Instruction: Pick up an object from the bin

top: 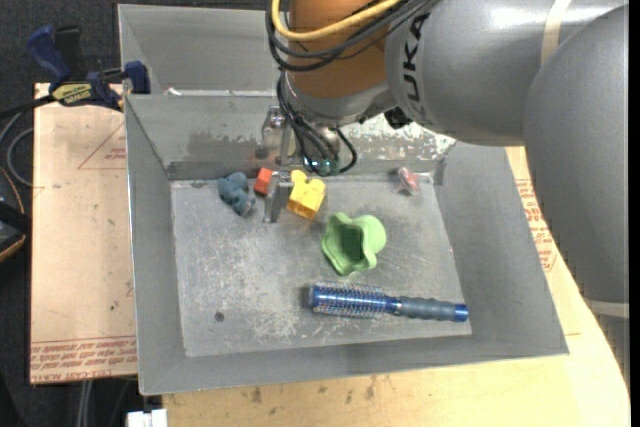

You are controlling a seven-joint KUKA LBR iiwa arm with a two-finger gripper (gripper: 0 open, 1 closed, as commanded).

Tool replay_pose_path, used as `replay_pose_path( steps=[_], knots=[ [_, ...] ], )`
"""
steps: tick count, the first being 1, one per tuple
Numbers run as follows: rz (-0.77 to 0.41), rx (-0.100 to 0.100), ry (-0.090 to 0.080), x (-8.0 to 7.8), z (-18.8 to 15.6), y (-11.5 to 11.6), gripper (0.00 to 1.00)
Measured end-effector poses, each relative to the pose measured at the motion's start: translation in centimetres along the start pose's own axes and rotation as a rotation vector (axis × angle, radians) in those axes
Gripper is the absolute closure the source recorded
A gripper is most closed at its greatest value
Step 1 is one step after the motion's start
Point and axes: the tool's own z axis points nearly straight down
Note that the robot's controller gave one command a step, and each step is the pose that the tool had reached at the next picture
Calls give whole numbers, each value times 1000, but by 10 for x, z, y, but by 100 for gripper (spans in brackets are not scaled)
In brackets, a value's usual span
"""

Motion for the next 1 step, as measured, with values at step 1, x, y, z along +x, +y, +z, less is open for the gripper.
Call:
replay_pose_path(
  steps=[1],
  knots=[
    [-275,-3,-17,44,131,-14,0]
  ],
)
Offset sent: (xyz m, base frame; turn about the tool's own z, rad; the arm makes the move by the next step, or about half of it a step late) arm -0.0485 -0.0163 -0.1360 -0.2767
